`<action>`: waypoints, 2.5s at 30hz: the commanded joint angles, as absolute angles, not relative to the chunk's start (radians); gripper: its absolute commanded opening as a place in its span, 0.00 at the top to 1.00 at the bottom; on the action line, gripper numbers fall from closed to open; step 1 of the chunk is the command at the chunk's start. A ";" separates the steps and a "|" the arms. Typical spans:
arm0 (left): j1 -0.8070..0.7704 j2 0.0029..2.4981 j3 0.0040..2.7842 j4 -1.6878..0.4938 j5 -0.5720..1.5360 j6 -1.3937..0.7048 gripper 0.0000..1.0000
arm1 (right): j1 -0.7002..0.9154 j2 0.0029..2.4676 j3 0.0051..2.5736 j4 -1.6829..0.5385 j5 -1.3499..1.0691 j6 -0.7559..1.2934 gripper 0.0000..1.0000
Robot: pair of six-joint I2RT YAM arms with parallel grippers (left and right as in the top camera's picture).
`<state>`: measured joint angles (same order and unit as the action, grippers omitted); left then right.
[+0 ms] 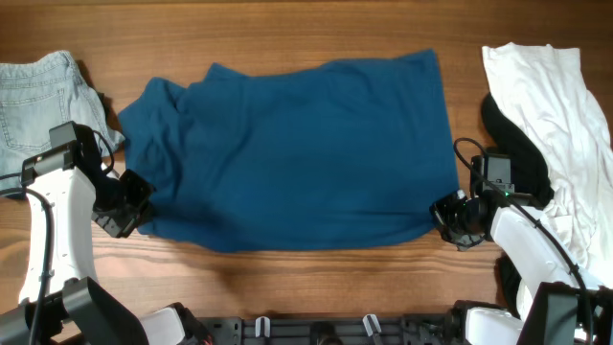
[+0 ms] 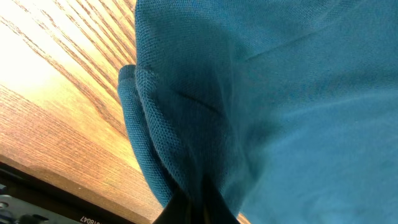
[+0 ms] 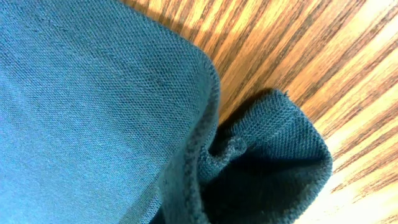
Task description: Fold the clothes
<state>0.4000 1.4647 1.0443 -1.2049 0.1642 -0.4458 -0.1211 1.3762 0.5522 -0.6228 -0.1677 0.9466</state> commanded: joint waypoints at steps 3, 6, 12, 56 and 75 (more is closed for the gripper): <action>0.397 1.443 1.065 -1.196 0.307 -0.341 0.96 | -0.121 1.419 0.564 -0.654 -0.191 0.788 0.96; 0.397 1.404 1.245 -1.194 0.385 -0.293 0.96 | -0.122 1.372 0.849 -0.826 -0.211 0.649 0.96; 0.397 1.369 1.728 -1.232 0.456 -0.292 0.96 | -0.125 1.348 1.526 -1.165 -0.153 0.496 0.96; 0.313 1.975 2.402 -1.251 0.492 -0.273 0.96 | -0.160 2.036 2.407 -1.287 -0.037 0.300 0.96; 0.286 1.963 1.554 -1.559 0.219 -0.211 0.96 | -0.162 1.966 1.496 -1.390 -0.031 0.304 0.96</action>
<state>0.2634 2.0472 1.6505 -1.5925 0.3099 -0.1429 -0.1539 2.1082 1.6554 -1.4467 -0.0254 0.3038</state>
